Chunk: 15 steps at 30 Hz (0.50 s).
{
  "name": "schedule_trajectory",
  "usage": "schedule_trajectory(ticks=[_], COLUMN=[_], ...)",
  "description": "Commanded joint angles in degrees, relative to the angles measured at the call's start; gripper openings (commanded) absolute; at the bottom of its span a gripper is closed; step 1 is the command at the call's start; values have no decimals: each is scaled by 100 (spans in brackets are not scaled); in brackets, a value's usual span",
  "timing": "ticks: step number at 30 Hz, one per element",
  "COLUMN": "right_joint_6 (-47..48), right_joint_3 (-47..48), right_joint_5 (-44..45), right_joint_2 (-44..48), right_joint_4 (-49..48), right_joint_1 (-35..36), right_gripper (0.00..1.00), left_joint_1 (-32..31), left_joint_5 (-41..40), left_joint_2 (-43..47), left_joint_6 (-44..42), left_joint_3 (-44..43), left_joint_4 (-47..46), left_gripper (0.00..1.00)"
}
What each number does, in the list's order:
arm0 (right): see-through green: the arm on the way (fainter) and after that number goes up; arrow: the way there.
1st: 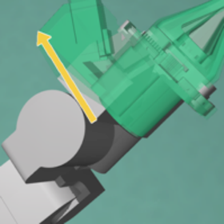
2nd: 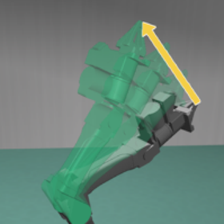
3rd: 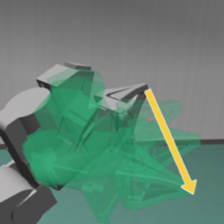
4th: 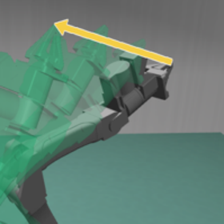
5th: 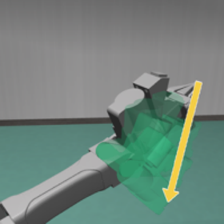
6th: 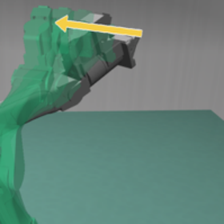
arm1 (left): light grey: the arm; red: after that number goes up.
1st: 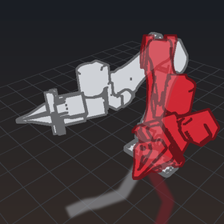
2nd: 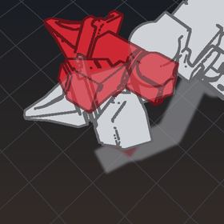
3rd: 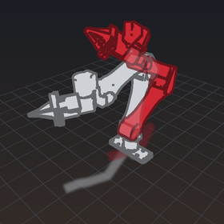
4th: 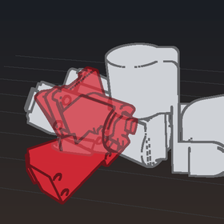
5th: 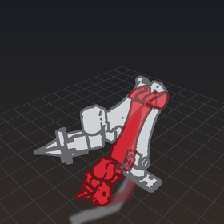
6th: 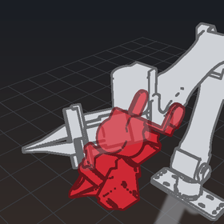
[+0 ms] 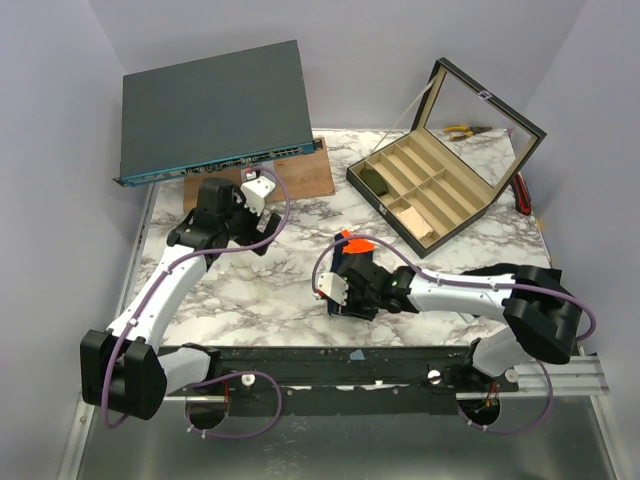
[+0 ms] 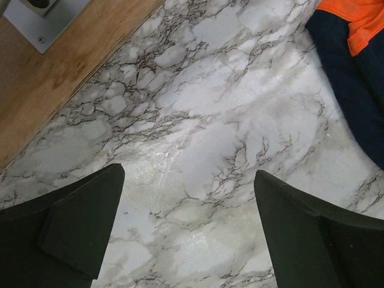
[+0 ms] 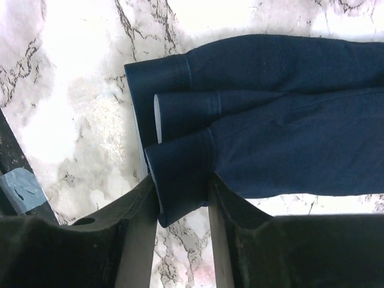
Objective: Roll the underwear
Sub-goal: Roll the underwear to the center of the board.
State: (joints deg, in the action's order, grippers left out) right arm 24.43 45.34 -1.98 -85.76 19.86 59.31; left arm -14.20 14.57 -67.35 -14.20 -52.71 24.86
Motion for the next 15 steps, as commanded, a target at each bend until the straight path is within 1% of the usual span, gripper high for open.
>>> schedule_trajectory(ticks=[1,3,8,11,15], right_joint_6=[-67,-95,-101,-37,67], right_joint_3=[-70,-69,-107,-40,200], right_joint_5=[107,98,-98,-396,-1228], right_joint_2=[-136,-168,-152,-113,-126], right_joint_4=[-149,-140,-86,58,464], right_joint_1=[51,49,11,-112,-528], right_gripper=[34,31,17,10,6], left_joint_1=[35,37,39,31,-16], left_joint_5=[-42,-4,196,425,697], left_joint_2=[125,167,454,784,1172], left_joint_6=[-147,-178,-332,-497,-839], left_joint_3=[-64,-49,210,567,889], left_joint_4=[53,65,20,-49,4], left_gripper=[99,99,99,99,99])
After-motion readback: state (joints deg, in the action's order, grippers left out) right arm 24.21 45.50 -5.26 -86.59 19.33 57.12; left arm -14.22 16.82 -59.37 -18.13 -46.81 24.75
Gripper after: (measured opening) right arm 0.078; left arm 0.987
